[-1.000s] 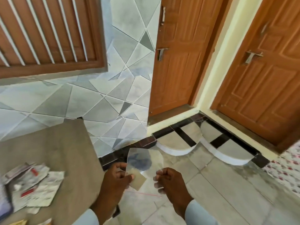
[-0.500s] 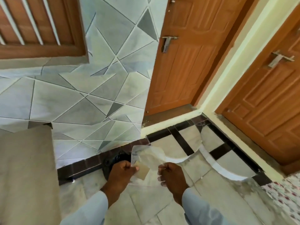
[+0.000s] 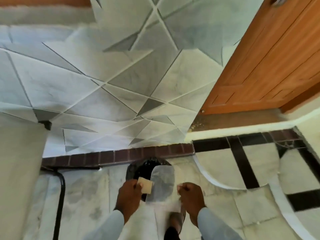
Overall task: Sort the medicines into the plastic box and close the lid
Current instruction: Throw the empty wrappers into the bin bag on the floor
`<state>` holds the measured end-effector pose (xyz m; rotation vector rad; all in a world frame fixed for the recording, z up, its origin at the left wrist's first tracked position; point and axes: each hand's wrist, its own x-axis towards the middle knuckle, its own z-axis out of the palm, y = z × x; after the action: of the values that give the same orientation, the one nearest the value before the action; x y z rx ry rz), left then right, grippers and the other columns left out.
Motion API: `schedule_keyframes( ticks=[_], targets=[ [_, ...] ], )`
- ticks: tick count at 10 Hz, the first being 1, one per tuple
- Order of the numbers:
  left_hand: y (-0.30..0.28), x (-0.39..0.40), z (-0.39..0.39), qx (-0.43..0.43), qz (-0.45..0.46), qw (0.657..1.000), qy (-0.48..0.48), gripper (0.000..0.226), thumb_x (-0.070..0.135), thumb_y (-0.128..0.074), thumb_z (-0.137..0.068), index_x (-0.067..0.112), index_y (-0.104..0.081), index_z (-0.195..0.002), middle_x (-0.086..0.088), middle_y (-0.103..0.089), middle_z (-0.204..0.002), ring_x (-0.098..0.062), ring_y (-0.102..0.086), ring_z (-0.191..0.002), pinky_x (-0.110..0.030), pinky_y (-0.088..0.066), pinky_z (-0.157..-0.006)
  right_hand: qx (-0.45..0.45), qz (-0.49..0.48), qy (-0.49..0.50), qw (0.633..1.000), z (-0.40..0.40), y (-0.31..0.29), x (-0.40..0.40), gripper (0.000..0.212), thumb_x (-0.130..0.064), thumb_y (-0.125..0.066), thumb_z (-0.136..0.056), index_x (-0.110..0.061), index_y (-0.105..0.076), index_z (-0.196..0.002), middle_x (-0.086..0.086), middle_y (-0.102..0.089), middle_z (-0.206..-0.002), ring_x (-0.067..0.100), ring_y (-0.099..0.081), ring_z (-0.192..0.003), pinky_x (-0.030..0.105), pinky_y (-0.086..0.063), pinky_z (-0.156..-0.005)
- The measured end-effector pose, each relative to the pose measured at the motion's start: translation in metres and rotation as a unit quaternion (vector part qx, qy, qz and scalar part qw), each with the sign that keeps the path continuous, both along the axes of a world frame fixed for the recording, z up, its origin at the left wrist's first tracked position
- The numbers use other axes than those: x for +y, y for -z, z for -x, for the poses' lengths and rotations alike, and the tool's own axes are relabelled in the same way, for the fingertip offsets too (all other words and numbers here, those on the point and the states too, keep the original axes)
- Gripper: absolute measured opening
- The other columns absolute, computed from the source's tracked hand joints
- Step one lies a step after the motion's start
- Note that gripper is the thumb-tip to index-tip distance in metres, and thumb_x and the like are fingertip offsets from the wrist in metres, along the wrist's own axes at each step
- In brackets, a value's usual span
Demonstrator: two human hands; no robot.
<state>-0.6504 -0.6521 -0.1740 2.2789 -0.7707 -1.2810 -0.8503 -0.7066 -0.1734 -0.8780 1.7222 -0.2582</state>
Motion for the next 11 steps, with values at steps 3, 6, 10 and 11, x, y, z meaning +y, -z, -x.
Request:
schedule_keyframes(
  ticks=[3, 6, 10, 11],
  targets=[
    [0.149, -0.052, -0.015, -0.027, -0.091, 0.995, -0.027, 0.014, 0.031, -0.049, -0.074, 0.022, -0.059, -0.077, -0.005, -0.067, -0.077, -0.026, -0.066, -0.069, -0.041, -0.058, -0.068, 0.087, -0.065, -0.103, 0.989, -0.039, 0.127, -0.065, 0.015, -0.011, -0.054, -0.082, -0.009, -0.065, -0.073, 0.018, -0.07, -0.079, 0.033, -0.07, -0.069, 0.045, -0.059, -0.063],
    [0.286, -0.085, -0.019, -0.005, -0.16, 0.986, 0.047, 0.018, 0.005, -0.046, -0.078, 0.004, -0.063, -0.083, -0.018, -0.067, -0.088, -0.036, -0.059, -0.08, -0.032, -0.041, -0.064, 0.113, -0.141, -0.159, 0.971, -0.074, 0.308, -0.054, 0.019, -0.026, -0.05, -0.07, -0.018, -0.064, -0.078, 0.012, -0.071, -0.084, 0.034, -0.07, -0.079, 0.05, -0.06, -0.073],
    [0.301, -0.075, -0.035, 0.074, -0.167, 0.982, 0.049, 0.037, 0.004, -0.045, -0.08, 0.005, -0.057, -0.115, -0.023, -0.066, -0.107, -0.041, -0.064, -0.094, -0.052, -0.055, -0.082, 0.053, -0.161, -0.186, 0.968, -0.104, 0.294, -0.064, 0.041, -0.001, -0.051, -0.086, -0.006, -0.049, -0.127, 0.017, -0.058, -0.128, 0.034, -0.06, -0.108, 0.051, -0.052, -0.095],
    [0.275, -0.081, -0.036, 0.076, -0.125, 0.988, 0.044, 0.042, 0.007, -0.042, -0.082, 0.02, -0.056, -0.119, -0.006, -0.066, -0.112, -0.027, -0.063, -0.097, -0.044, -0.053, -0.09, 0.069, -0.139, -0.216, 0.964, -0.11, 0.266, -0.078, 0.056, -0.014, -0.055, -0.09, -0.014, -0.037, -0.143, 0.011, -0.047, -0.144, 0.03, -0.048, -0.128, 0.043, -0.044, -0.106]
  ],
)
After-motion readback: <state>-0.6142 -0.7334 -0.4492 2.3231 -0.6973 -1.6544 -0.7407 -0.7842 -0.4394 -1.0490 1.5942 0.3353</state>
